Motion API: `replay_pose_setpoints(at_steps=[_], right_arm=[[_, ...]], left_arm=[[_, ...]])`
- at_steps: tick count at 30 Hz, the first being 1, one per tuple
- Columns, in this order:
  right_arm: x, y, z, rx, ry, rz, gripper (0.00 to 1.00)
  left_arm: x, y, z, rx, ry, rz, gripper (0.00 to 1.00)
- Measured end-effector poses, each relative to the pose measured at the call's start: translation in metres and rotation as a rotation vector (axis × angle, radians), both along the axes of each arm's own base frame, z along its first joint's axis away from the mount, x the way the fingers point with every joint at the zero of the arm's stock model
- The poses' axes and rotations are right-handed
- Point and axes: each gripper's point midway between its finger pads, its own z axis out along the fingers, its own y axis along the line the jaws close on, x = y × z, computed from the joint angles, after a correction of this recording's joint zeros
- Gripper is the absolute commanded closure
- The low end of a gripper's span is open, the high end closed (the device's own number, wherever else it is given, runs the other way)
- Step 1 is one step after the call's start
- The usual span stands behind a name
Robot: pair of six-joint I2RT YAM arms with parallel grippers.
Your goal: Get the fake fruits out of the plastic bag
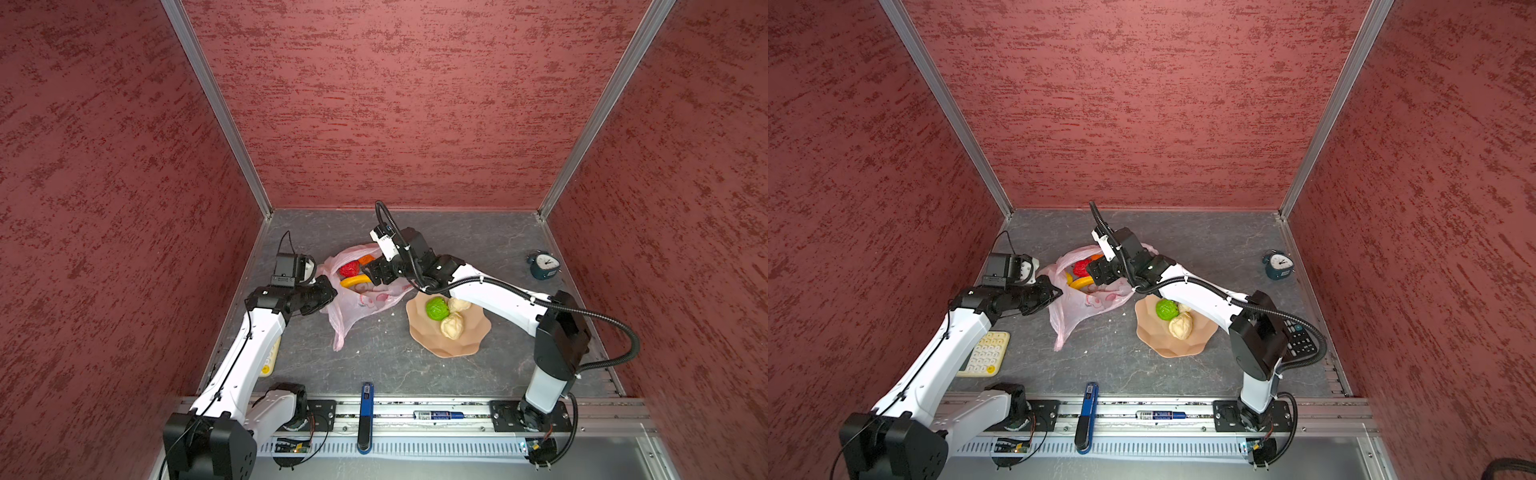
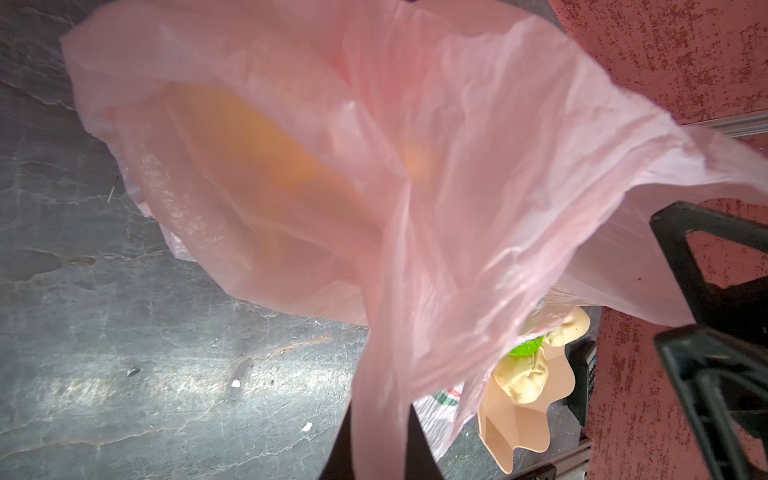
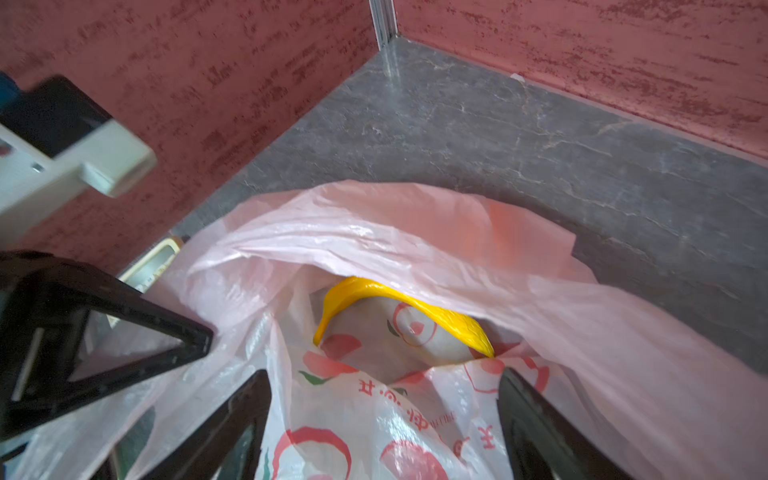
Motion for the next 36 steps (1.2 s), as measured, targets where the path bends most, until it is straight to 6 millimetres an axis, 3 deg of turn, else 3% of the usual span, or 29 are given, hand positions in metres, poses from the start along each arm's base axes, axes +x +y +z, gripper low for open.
replay_pose_setpoints(at_steps=[6,13,26,29,36], right_arm=[[-0.002,-0.012,-0.011,-0.143,-0.050,0.002,0.13],[0.011,-0.018,0.016,-0.201,-0.156,-0.017,0.13],[0.016,-0.018,0.038,-0.297,-0.229,0.041,0.13],[0.023,-0.014,0.022,-0.358,-0.231,0.060,0.12],[0.047,0.000,-0.045,-0.530,-0.209,0.105,0.13]], left_arm=[[-0.002,0.001,0.007,0.002,-0.021,-0.005,0.87],[-0.007,0.001,0.008,0.005,-0.022,-0.011,0.87],[-0.008,0.000,0.012,0.003,-0.040,-0.020,0.87],[-0.008,0.000,0.014,0.003,-0.045,-0.022,0.87],[-0.011,-0.001,0.011,0.002,-0.037,-0.028,0.87]])
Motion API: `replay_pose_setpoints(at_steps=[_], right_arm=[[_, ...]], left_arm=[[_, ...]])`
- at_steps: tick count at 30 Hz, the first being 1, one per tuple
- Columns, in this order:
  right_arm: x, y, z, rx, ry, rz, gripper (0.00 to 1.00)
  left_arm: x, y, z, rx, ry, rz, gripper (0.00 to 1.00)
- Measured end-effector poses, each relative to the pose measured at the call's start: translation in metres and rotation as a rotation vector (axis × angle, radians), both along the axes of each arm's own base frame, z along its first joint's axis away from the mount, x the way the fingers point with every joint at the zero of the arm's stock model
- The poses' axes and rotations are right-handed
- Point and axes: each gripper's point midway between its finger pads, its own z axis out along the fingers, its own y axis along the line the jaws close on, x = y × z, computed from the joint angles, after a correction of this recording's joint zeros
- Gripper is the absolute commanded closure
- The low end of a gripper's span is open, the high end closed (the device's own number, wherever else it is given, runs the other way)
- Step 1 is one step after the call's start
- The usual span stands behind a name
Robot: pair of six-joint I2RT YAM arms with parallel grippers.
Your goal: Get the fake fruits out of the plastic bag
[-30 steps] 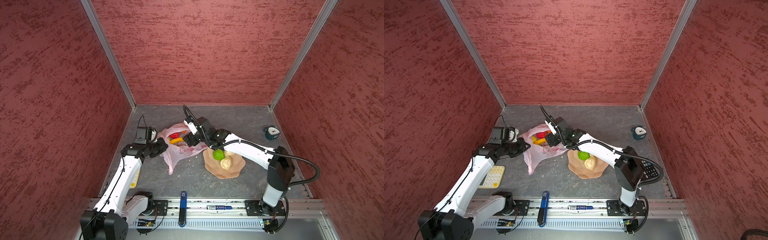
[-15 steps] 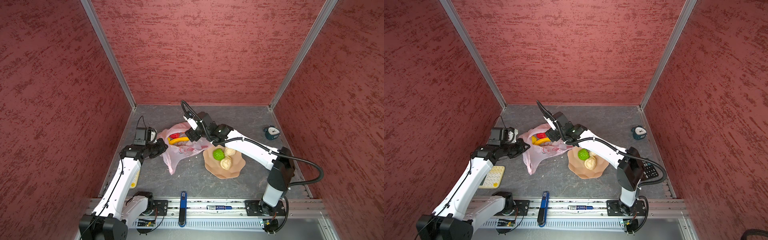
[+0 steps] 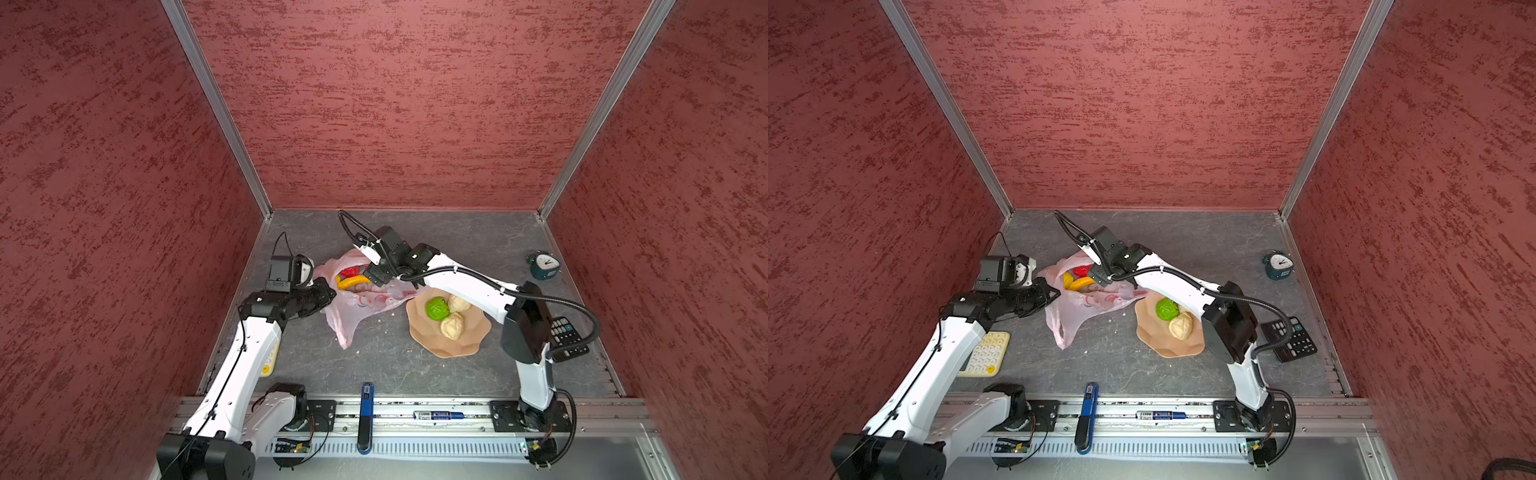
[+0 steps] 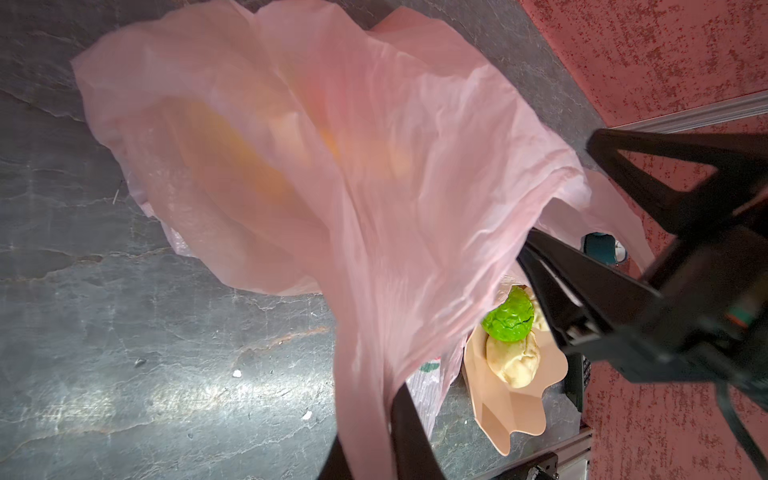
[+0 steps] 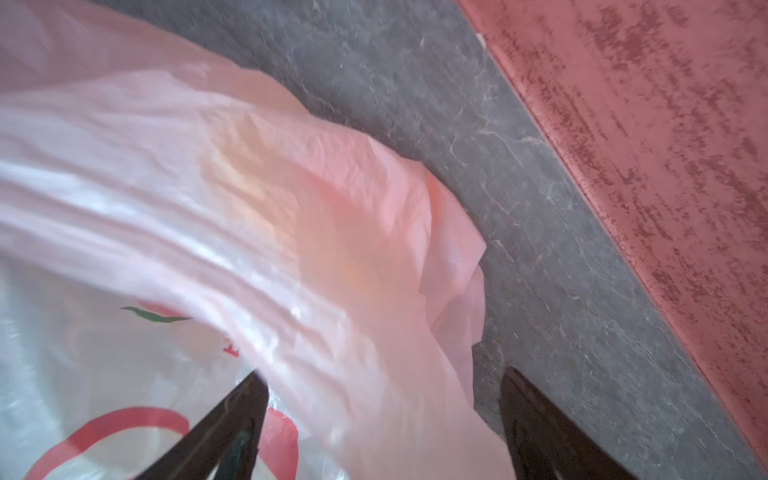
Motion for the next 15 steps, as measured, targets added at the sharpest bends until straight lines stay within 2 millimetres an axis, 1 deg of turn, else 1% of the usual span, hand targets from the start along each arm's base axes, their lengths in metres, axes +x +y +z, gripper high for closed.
replay_pose_setpoints(at_steps=[2,3,4,5,7,8,9,12,14,15], right_arm=[[0.010,0.005,-0.010,-0.020,-0.009,-0.002,0.19],[0.016,0.008,-0.014,-0.025,-0.019,-0.007,0.24],[0.022,0.010,-0.016,-0.026,-0.033,-0.012,0.33],[0.028,0.012,-0.016,-0.020,-0.046,-0.021,0.39],[0.041,0.015,-0.013,0.002,-0.073,-0.045,0.59],[0.049,0.018,-0.009,0.018,-0.088,-0.054,0.68],[0.056,0.021,-0.002,0.040,-0.103,-0.064,0.73],[0.081,0.029,0.021,0.119,-0.152,-0.093,0.82],[0.096,0.030,0.041,0.174,-0.185,-0.111,0.86],[0.103,0.030,0.051,0.200,-0.202,-0.121,0.87]], left_arm=[[-0.002,0.000,-0.002,-0.001,0.008,-0.001,0.87],[-0.002,0.000,-0.004,-0.001,0.012,-0.002,0.87],[-0.002,0.001,-0.004,-0.002,0.013,-0.001,0.87],[-0.002,0.001,-0.004,-0.003,0.014,-0.001,0.87],[-0.001,0.002,-0.004,-0.006,0.012,0.001,0.87],[0.001,0.003,-0.004,-0.008,0.010,0.003,0.87],[0.004,0.005,-0.006,-0.011,0.012,0.009,0.87],[0.019,0.011,-0.011,-0.030,0.029,0.029,0.87],[0.036,0.016,-0.010,-0.045,0.030,0.046,0.87],[0.047,0.019,-0.007,-0.050,0.022,0.052,0.87]])
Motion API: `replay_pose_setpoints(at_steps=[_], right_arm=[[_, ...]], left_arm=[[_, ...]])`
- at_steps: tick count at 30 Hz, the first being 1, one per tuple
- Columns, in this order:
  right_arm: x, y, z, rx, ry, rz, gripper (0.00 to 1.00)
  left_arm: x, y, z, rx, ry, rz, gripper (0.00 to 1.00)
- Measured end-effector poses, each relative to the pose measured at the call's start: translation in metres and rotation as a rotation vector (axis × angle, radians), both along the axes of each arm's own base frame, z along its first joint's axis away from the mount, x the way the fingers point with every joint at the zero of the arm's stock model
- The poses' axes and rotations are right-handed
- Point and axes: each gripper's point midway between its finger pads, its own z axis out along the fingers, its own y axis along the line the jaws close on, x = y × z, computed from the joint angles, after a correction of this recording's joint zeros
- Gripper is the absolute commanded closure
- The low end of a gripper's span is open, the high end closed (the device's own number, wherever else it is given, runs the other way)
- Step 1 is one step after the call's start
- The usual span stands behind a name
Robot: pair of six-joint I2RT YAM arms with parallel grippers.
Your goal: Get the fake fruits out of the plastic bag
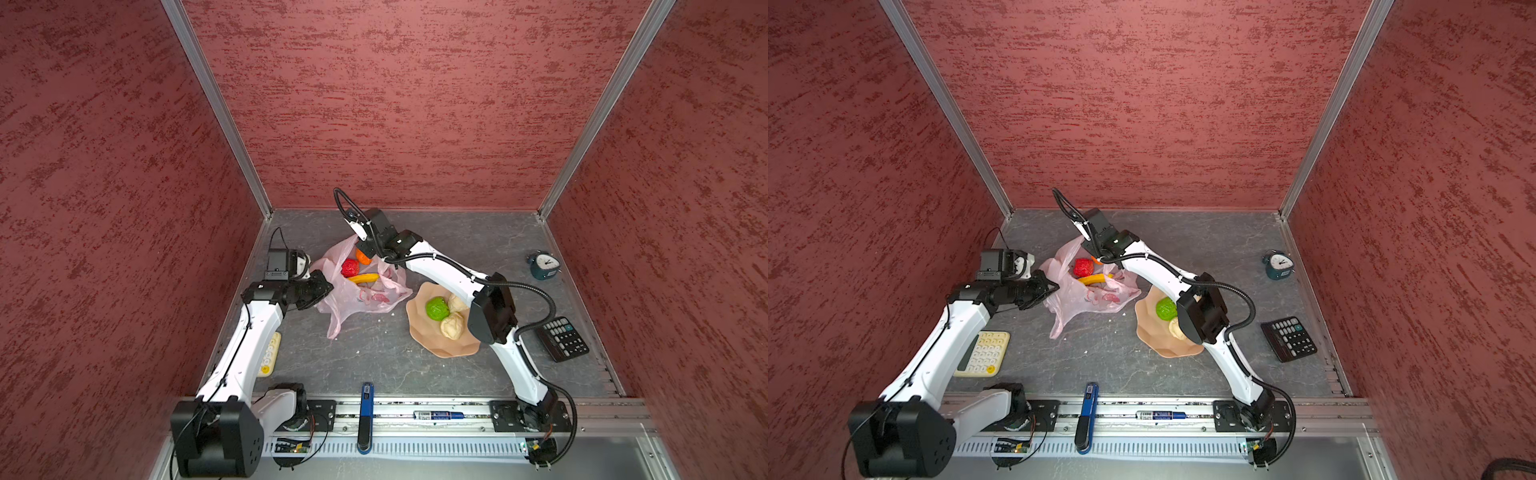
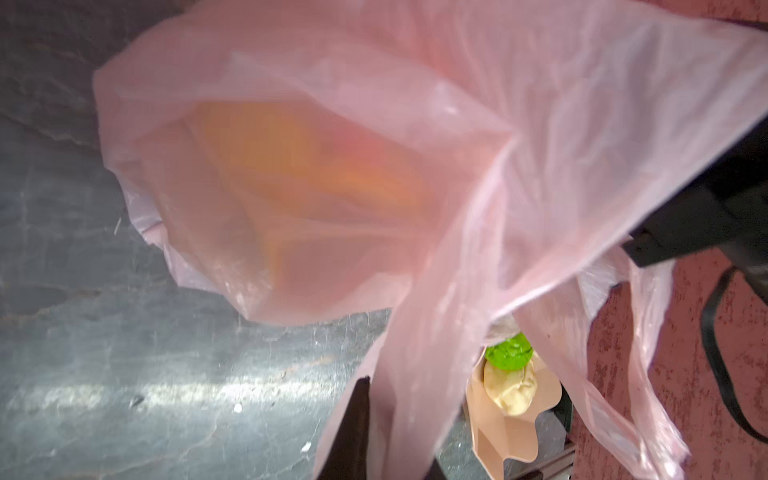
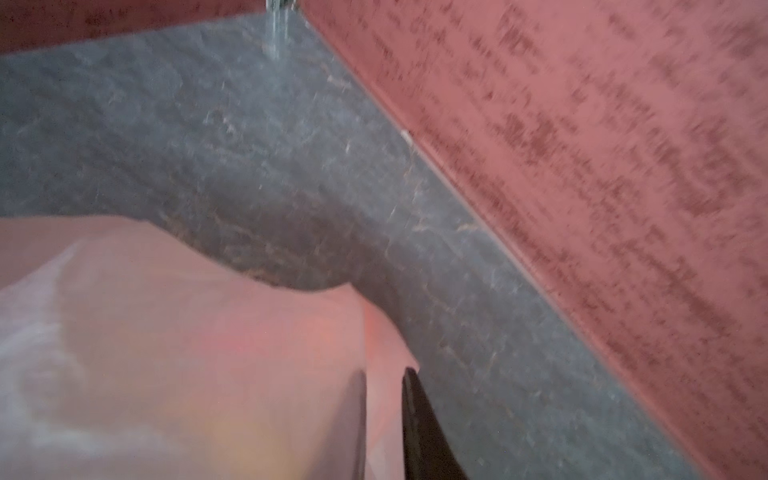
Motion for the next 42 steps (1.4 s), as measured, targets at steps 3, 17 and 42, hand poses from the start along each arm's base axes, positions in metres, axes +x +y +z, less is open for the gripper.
replay_pose_setpoints(at_steps=[3,17,42], right_arm=[[0.017,-0.005,0.027,0.064,-0.050,-0.019,0.90],[-0.054,-0.025,0.003,0.111,0.092,0.086,0.91],[-0.163,-0.002,-0.027,0.253,0.327,0.188,0.91]], left_arm=[[0.036,0.005,0.022,-0.007,-0.057,0.006,0.88],[0.013,0.003,0.026,-0.005,-0.082,-0.006,0.87],[-0.067,-0.013,-0.034,0.083,0.183,0.019,0.26]])
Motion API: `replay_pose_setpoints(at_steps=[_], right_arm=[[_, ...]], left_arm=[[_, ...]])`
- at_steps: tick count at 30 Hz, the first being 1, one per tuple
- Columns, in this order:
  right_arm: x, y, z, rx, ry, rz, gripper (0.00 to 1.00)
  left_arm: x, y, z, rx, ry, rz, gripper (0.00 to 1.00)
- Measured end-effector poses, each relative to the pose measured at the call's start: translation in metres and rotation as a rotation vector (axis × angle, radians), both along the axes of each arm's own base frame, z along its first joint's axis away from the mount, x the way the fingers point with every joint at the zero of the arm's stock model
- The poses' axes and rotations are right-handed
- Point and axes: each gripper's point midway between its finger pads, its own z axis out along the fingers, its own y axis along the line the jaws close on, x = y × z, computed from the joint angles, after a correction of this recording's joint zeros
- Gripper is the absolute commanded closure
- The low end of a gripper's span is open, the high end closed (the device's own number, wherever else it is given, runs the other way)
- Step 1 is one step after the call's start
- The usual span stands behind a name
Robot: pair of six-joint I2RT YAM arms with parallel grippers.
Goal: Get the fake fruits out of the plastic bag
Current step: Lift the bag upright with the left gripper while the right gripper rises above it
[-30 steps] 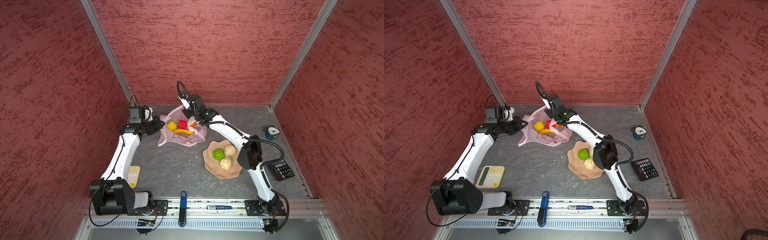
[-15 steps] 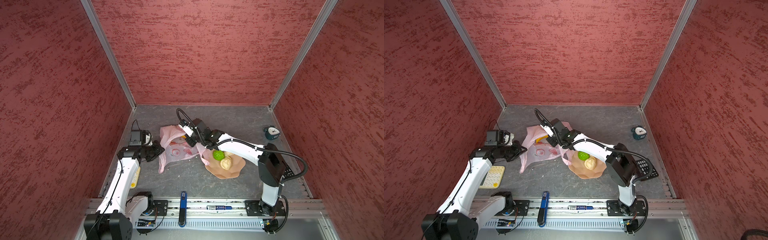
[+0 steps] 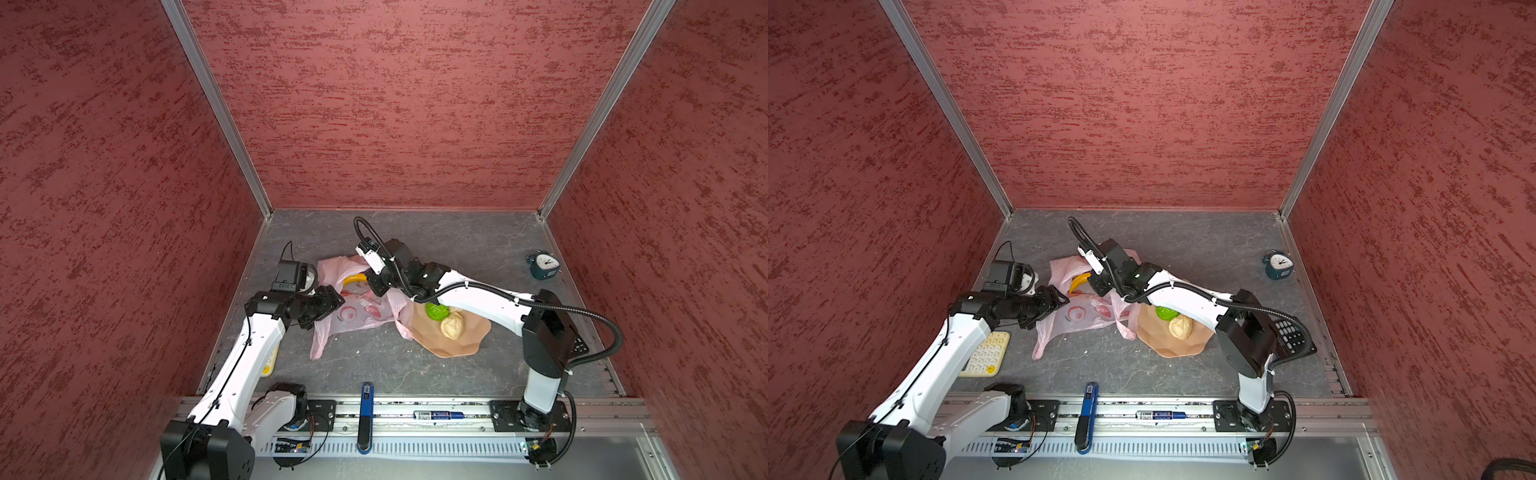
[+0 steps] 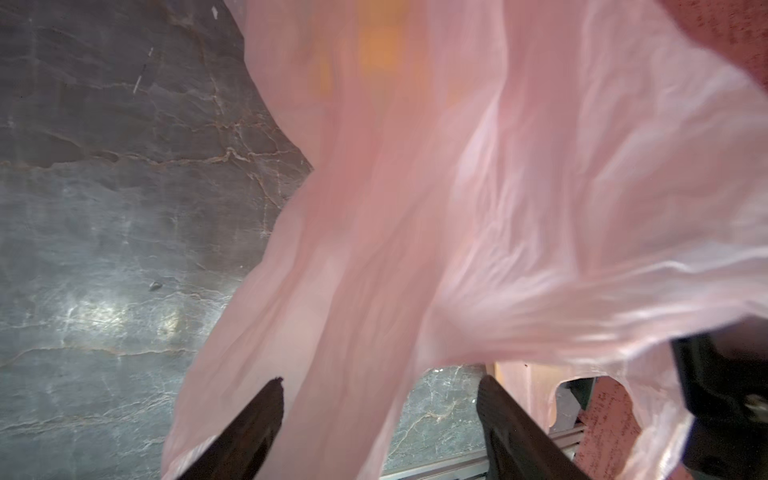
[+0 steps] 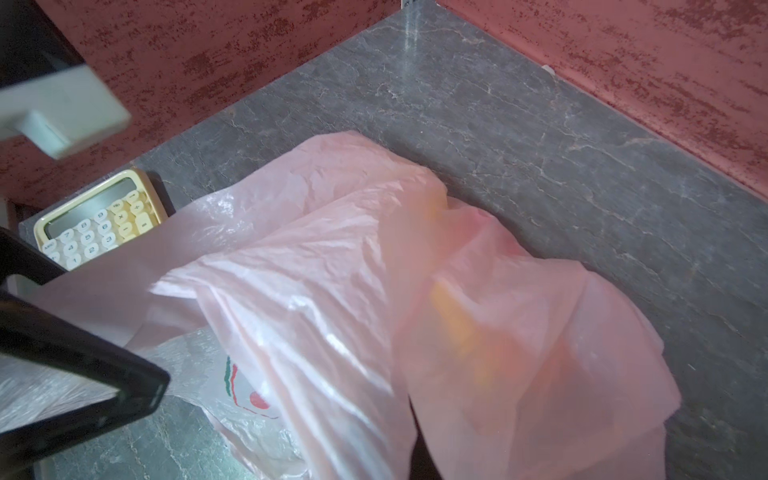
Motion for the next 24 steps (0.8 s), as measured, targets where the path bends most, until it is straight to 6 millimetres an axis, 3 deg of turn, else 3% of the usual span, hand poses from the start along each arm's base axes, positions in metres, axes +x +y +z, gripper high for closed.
replay_pose_setpoints(at_steps=[2,4,8,11,14,18,24], right_arm=[[-0.001,0.001,0.002,0.009,0.001,0.002,0.91],[-0.001,0.001,0.004,0.013,0.001,0.005,0.91],[-0.001,0.001,0.008,0.017,-0.009,0.008,0.92],[0.002,0.000,0.009,0.005,-0.030,0.004,0.92],[0.016,0.001,0.016,0.000,-0.060,-0.010,0.92],[0.060,0.010,0.042,0.043,-0.124,-0.045,0.92],[0.157,0.003,0.078,0.104,-0.235,-0.135,0.93]], left_arm=[[0.003,0.006,-0.008,0.051,0.020,0.018,0.30],[0.010,0.014,-0.014,0.103,0.026,0.039,0.40],[0.036,0.023,-0.013,0.160,-0.004,0.075,0.68],[0.072,0.023,0.001,0.170,-0.060,0.080,0.78],[0.114,0.017,0.021,0.159,-0.122,0.066,0.82],[0.165,0.007,0.048,0.122,-0.197,0.029,0.83],[0.233,0.001,0.089,0.061,-0.294,-0.014,0.84]])
